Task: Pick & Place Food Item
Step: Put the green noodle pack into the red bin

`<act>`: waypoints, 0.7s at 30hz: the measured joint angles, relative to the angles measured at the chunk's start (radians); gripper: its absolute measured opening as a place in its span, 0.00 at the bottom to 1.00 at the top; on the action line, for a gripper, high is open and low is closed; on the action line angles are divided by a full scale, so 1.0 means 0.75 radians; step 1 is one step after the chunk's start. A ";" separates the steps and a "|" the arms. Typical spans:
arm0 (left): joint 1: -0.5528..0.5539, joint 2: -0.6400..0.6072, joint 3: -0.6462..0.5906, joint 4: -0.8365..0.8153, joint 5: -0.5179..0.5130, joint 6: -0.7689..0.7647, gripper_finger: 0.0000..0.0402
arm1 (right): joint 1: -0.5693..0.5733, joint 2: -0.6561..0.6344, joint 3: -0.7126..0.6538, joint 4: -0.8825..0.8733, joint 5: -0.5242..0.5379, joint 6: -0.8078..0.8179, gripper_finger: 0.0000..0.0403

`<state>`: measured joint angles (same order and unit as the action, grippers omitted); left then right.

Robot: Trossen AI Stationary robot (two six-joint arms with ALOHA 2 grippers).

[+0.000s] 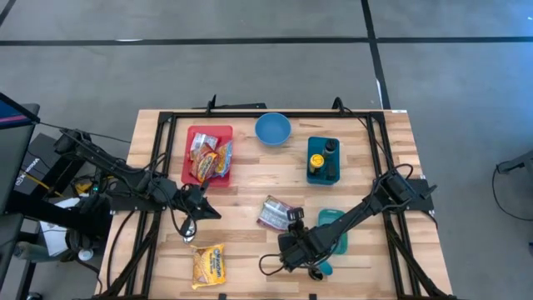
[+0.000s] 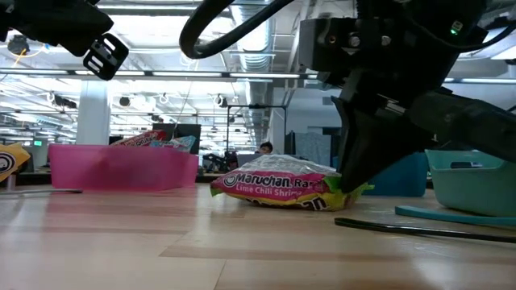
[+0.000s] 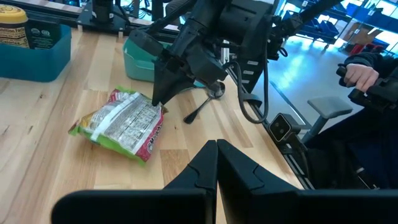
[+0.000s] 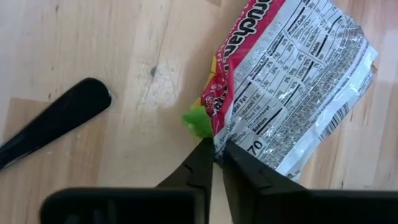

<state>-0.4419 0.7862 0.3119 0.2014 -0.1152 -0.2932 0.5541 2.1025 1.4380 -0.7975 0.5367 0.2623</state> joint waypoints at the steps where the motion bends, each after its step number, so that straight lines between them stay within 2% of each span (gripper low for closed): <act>1: 0.000 0.000 0.000 0.000 0.000 0.000 0.00 | 0.000 0.001 0.000 0.001 0.000 0.000 0.04; 4: 0.000 0.000 0.000 0.000 0.000 -0.001 0.00 | 0.000 0.001 0.000 0.001 -0.001 0.001 0.01; 15: 0.000 0.000 0.000 0.000 -0.014 0.000 0.00 | 0.001 -0.009 0.000 -0.005 0.008 0.001 0.00; 21: 0.000 0.000 0.000 0.000 -0.021 0.000 0.00 | 0.001 -0.011 0.077 -0.069 0.009 0.000 0.00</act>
<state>-0.4419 0.7862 0.3119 0.2016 -0.1310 -0.2932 0.5549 2.0945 1.4957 -0.8492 0.5434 0.2623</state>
